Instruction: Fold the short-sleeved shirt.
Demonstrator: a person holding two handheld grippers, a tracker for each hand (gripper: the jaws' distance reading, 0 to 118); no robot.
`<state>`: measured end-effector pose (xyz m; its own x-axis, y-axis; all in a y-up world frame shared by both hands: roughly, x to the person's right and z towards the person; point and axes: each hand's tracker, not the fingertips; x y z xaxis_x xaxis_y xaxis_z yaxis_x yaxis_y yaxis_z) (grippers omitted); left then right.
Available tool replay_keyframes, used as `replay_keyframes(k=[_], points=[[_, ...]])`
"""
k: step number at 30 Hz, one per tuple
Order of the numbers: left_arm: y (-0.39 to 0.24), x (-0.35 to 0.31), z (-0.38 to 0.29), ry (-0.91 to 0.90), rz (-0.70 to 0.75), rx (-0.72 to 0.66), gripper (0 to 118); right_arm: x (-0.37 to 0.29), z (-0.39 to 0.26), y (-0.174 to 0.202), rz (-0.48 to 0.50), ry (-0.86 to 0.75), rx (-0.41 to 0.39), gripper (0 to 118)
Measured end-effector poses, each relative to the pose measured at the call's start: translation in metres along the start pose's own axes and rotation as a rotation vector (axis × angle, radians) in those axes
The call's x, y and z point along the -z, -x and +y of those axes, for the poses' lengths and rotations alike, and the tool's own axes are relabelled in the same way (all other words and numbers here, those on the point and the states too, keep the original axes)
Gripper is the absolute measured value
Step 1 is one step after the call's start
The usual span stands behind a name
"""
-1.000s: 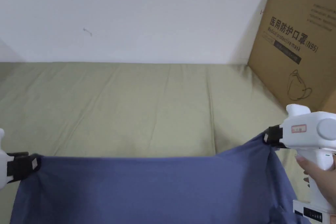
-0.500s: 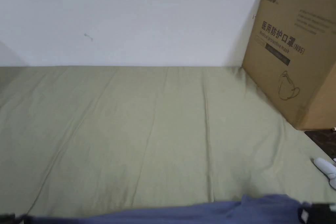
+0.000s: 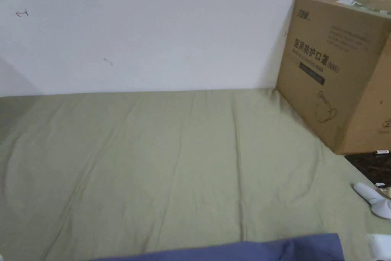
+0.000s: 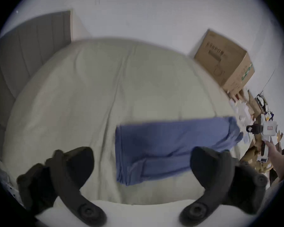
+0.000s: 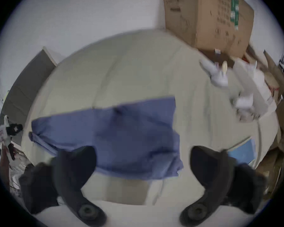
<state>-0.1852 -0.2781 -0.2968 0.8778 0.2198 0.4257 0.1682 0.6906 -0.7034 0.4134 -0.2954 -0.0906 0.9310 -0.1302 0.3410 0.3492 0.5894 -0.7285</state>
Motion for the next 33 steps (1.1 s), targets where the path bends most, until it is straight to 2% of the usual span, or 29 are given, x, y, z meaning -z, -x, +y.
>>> replay_keyframes(k=[6, 11, 12, 13, 14, 15, 16, 17, 18, 20, 23, 26, 29, 33], points=[[-0.049, -0.063, 0.045, -0.352, -0.066, -0.034, 117, -0.070, 0.036, 0.056, 0.114, -0.371, 0.035, 117], [-0.103, -0.086, 0.047, -0.583, -0.001, 0.071, 116, -0.092, 0.039, 0.110, 0.067, -0.629, -0.056, 116], [-0.112, -0.087, 0.049, -0.592, 0.015, 0.077, 108, -0.092, 0.040, 0.123, 0.052, -0.629, -0.082, 116], [-0.118, -0.086, 0.050, -0.587, 0.005, 0.072, 90, -0.092, 0.041, 0.131, 0.050, -0.627, -0.108, 112], [-0.122, -0.083, 0.051, -0.600, -0.005, 0.077, 56, -0.093, 0.040, 0.137, 0.066, -0.656, -0.130, 100], [-0.127, -0.077, 0.052, -0.600, 0.001, 0.076, 0, -0.094, 0.039, 0.144, 0.076, -0.690, -0.144, 56], [-0.131, -0.073, 0.054, -0.594, 0.013, 0.081, 0, -0.094, 0.039, 0.150, 0.060, -0.696, -0.140, 3], [-0.136, -0.075, 0.050, -0.594, 0.065, 0.098, 0, -0.091, 0.043, 0.154, 0.049, -0.681, -0.141, 0], [-0.139, -0.078, 0.048, -0.588, 0.032, 0.096, 0, -0.093, 0.043, 0.156, 0.041, -0.682, -0.138, 0], [-0.149, -0.080, 0.047, -0.602, 0.027, 0.114, 0, -0.095, 0.049, 0.158, 0.086, -0.680, -0.121, 0], [-0.143, -0.086, 0.059, -0.603, 0.014, 0.113, 0, -0.097, 0.058, 0.160, 0.070, -0.686, -0.116, 0], [-0.108, -0.076, 0.078, -0.415, -0.018, 0.071, 0, -0.095, 0.069, 0.157, 0.034, -0.678, -0.095, 0], [-0.041, -0.042, 0.090, -0.131, -0.185, -0.117, 0, -0.083, 0.083, 0.157, -0.041, -0.598, -0.094, 0], [0.047, 0.005, 0.055, 0.092, -0.465, -0.424, 3, -0.067, 0.095, 0.156, -0.003, -0.560, -0.087, 0]])
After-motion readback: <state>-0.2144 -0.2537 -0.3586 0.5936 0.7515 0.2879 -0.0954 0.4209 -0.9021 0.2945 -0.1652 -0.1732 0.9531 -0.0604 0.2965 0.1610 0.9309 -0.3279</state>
